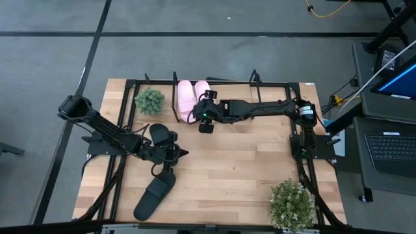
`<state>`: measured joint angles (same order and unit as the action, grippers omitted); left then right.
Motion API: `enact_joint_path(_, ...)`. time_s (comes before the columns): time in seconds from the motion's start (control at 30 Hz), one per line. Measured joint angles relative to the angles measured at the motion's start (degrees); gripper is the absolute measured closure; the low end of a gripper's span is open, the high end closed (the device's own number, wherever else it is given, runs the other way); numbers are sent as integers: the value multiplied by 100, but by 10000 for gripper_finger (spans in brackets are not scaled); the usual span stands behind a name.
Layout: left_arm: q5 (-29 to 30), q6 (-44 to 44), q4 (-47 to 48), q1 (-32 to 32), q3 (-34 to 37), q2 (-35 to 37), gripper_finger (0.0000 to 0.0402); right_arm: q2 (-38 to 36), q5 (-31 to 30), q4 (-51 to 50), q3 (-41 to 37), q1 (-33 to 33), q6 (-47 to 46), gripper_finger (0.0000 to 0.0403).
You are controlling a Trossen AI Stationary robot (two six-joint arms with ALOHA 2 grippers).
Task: Pick and place slides into the shelf
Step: Put the bottom black slides on the shelf
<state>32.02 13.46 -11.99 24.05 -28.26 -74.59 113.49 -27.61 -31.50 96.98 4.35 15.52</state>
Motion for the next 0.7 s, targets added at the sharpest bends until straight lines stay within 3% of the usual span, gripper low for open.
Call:
enact_joint_path(0.1,0,1,0,-1,0,0,401,-2,-456,-523,411,-120,-35,269)
enact_joint_path(0.27,1,1,0,-2,1,0,401,-9,-674,-1388,910,-291,-345,387)
enact_joint_path(0.43,1,-95,0,-1,-1,0,401,-55,-879,-2201,874,-351,-1194,398)
enact_joint_path(0.7,-171,-240,-2,-2,-1,0,401,-529,-926,-1560,-622,-584,-2172,400)
